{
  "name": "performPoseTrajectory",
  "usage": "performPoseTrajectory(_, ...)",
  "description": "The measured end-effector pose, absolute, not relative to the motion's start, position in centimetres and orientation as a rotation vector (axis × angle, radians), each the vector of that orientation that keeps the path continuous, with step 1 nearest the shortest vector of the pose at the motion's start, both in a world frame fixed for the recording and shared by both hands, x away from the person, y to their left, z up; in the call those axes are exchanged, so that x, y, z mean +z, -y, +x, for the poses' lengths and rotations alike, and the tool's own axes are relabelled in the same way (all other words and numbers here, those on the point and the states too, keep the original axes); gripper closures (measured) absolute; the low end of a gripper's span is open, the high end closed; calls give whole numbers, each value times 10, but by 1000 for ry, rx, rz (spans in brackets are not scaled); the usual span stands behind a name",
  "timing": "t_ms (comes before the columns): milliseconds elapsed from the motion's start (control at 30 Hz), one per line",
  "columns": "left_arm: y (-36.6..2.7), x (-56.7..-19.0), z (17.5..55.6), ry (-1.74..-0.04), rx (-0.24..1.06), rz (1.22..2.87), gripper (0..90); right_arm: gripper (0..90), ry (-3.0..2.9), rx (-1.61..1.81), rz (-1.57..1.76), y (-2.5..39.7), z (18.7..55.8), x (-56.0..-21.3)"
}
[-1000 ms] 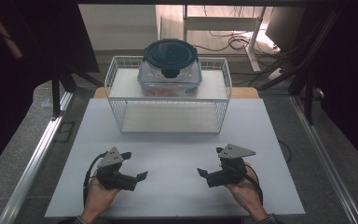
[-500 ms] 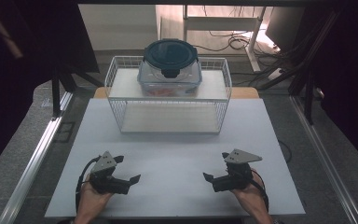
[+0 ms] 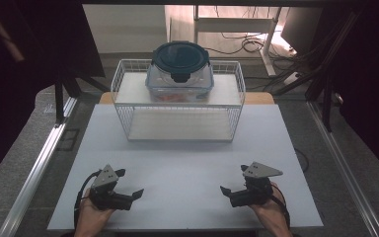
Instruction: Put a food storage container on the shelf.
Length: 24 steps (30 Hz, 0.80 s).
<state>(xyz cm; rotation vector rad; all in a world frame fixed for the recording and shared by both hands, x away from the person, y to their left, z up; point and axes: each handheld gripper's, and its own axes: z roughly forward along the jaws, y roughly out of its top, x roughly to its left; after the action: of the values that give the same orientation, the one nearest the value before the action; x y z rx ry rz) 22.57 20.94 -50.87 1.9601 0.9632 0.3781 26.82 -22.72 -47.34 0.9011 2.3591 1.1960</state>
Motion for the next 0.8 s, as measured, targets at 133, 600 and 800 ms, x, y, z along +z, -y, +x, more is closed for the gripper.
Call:
performPoseTrajectory(133, -212, -512, 224, -974, 378, 1969, 35, 0, -2361, 1181, 906, 230, 266, -476)
performPoseTrajectory(600, -223, -519, 213, -1017, 367, 1964, 33, 0, -2385, 1143, 932, 238, 259, -487)
performPoseTrajectory(800, -226, -523, 210, -1029, 358, 1974, 26, 0, -2400, 1126, 943, 241, 257, -493)
